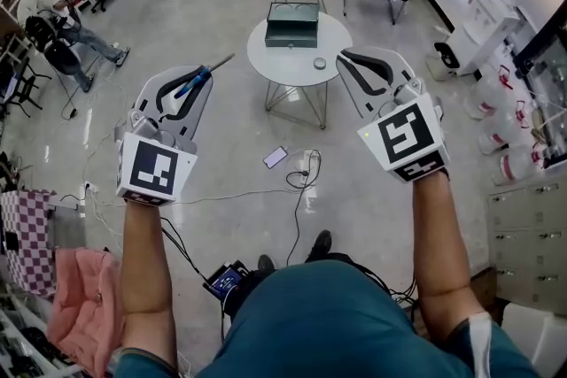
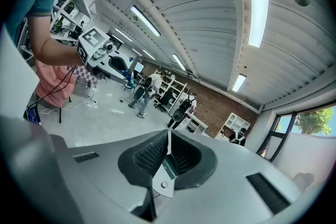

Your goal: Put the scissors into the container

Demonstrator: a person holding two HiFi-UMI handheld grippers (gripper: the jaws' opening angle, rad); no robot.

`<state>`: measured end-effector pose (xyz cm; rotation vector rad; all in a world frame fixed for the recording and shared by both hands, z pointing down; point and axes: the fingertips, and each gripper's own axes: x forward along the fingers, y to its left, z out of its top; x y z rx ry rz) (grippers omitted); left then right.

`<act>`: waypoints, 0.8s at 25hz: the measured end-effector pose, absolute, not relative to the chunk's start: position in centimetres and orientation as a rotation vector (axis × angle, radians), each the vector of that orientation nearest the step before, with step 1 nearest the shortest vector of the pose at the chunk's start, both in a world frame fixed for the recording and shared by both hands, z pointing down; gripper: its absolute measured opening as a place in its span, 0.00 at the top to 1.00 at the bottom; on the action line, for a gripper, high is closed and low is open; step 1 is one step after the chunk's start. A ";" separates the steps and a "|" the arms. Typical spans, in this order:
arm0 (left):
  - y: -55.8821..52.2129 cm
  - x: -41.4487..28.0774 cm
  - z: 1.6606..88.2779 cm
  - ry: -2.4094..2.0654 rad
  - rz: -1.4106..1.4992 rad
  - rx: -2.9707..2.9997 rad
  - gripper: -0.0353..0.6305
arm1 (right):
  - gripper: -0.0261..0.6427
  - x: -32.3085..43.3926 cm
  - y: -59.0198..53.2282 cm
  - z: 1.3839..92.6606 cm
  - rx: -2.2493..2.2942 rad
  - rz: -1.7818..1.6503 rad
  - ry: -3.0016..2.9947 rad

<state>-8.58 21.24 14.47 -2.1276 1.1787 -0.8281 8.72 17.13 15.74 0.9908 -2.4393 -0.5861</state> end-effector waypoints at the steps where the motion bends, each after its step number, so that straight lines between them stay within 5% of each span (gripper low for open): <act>1: 20.8 -8.1 14.4 1.185 -0.837 -2.121 0.86 | 0.90 9.2 16.5 15.8 0.987 -0.585 -2.448; 20: 8.8 -6.1 16.1 1.027 -0.776 -2.183 0.86 | 0.90 11.4 7.6 18.0 1.132 -0.494 -2.356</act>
